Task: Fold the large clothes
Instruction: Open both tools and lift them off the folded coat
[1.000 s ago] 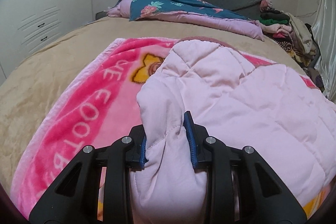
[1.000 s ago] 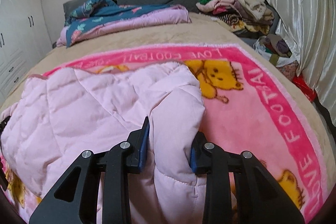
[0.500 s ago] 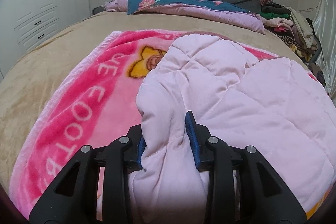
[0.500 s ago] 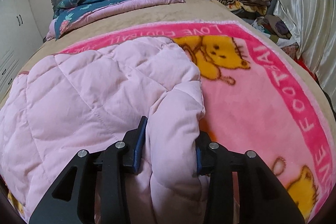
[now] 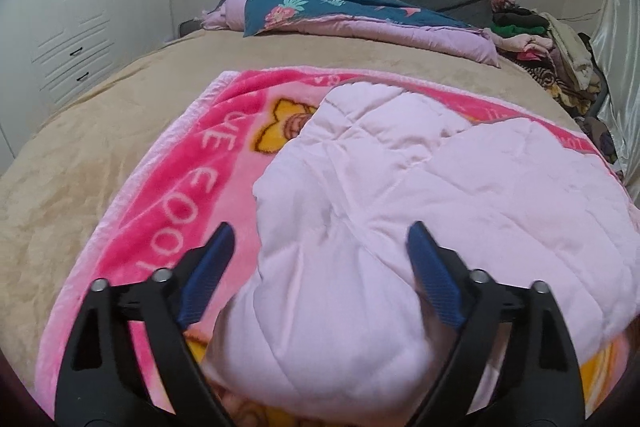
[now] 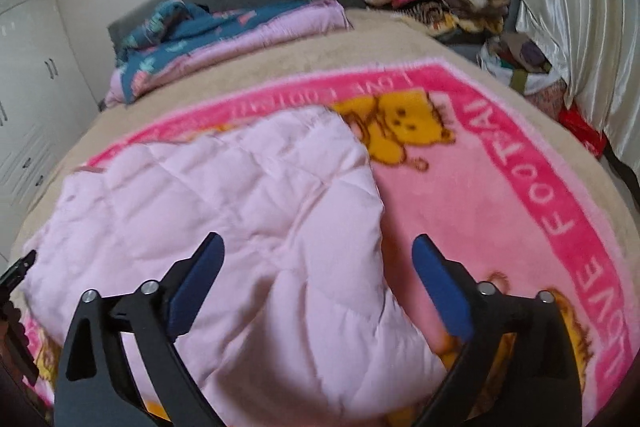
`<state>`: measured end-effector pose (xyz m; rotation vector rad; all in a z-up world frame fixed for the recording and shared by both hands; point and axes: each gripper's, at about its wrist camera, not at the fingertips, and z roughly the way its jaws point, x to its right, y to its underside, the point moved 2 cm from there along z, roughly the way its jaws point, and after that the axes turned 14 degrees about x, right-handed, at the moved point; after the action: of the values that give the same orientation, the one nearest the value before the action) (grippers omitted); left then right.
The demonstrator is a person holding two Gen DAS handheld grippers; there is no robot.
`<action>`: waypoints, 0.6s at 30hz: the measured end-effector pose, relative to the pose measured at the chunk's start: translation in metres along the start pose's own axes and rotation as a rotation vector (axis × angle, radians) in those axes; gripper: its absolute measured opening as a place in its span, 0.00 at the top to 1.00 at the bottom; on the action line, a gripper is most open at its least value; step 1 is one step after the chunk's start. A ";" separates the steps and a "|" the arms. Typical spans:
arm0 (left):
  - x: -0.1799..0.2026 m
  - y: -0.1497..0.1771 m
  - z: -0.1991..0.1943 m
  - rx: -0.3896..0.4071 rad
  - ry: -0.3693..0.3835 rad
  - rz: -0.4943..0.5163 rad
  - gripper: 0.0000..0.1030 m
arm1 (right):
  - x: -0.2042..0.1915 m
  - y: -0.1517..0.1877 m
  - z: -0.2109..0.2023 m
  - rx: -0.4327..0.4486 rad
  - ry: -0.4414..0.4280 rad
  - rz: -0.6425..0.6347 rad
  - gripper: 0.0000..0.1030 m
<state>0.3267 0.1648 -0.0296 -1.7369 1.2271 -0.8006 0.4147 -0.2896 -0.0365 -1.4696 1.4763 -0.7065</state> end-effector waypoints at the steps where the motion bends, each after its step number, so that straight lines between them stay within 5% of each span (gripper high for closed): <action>1: 0.001 -0.001 -0.005 0.005 0.002 0.006 0.15 | -0.001 -0.002 -0.007 0.010 -0.010 0.000 0.05; 18: 0.000 -0.003 -0.074 0.077 0.013 0.027 0.09 | -0.005 0.010 -0.099 0.091 -0.051 0.001 0.04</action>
<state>0.2647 0.1449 0.0062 -1.6524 1.2104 -0.8332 0.3221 -0.3026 -0.0026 -1.4082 1.3886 -0.7215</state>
